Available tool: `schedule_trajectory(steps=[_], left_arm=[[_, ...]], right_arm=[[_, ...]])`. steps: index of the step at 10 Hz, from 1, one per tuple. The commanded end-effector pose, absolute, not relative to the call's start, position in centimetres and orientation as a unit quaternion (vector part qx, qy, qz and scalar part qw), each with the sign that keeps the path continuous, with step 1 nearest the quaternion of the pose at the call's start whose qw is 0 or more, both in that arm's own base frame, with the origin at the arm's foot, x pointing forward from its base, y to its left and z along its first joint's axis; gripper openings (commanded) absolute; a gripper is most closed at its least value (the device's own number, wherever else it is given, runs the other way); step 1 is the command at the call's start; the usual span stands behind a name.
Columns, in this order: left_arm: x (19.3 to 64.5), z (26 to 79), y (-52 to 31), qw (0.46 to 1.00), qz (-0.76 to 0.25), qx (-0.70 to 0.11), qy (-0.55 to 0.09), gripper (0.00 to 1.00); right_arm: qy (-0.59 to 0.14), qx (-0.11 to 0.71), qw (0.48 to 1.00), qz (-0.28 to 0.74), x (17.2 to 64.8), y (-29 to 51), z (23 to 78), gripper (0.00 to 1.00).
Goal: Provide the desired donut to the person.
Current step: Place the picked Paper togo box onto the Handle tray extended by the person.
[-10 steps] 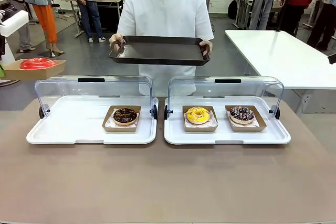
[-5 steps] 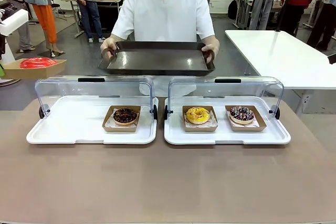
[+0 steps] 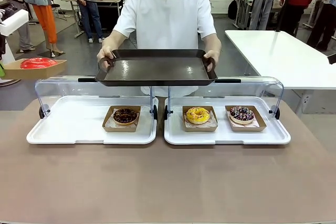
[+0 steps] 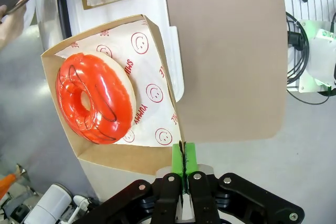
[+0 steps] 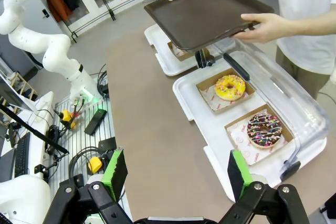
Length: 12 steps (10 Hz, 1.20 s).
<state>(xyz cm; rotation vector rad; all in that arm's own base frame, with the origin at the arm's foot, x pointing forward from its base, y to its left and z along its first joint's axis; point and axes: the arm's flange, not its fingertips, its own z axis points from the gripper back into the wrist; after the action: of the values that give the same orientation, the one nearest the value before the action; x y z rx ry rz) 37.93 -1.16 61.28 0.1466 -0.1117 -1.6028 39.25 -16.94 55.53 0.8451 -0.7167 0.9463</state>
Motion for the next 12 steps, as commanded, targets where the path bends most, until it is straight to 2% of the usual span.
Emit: schedule_trajectory(steps=[1, 7, 8, 10, 12], left_arm=[[37.6, 61.2, -1.2, 0.691, -0.718, 0.069, -0.048, 0.0], [37.9, 61.3, -1.2, 0.692, -0.717, 0.066, -0.05, 0.01], [39.3, 63.9, -1.3, 0.688, -0.717, 0.075, -0.078, 0.01], [37.4, 66.2, -3.8, 0.701, -0.698, 0.097, -0.108, 0.01], [39.8, 69.2, -7.9, 0.67, -0.722, 0.123, -0.12, 0.01]], right_arm=[[-0.329, 0.388, 0.746, 0.429, 39.3, -16.9, 55.6, 1.0], [-0.329, 0.388, 0.746, 0.429, 39.3, -16.9, 55.6, 1.0], [-0.329, 0.388, 0.746, 0.429, 39.3, -16.9, 55.6, 1.0], [-0.329, 0.388, 0.746, 0.429, 39.3, -16.9, 55.6, 1.0], [-0.329, 0.388, 0.746, 0.429, 39.3, -16.9, 55.6, 1.0]])
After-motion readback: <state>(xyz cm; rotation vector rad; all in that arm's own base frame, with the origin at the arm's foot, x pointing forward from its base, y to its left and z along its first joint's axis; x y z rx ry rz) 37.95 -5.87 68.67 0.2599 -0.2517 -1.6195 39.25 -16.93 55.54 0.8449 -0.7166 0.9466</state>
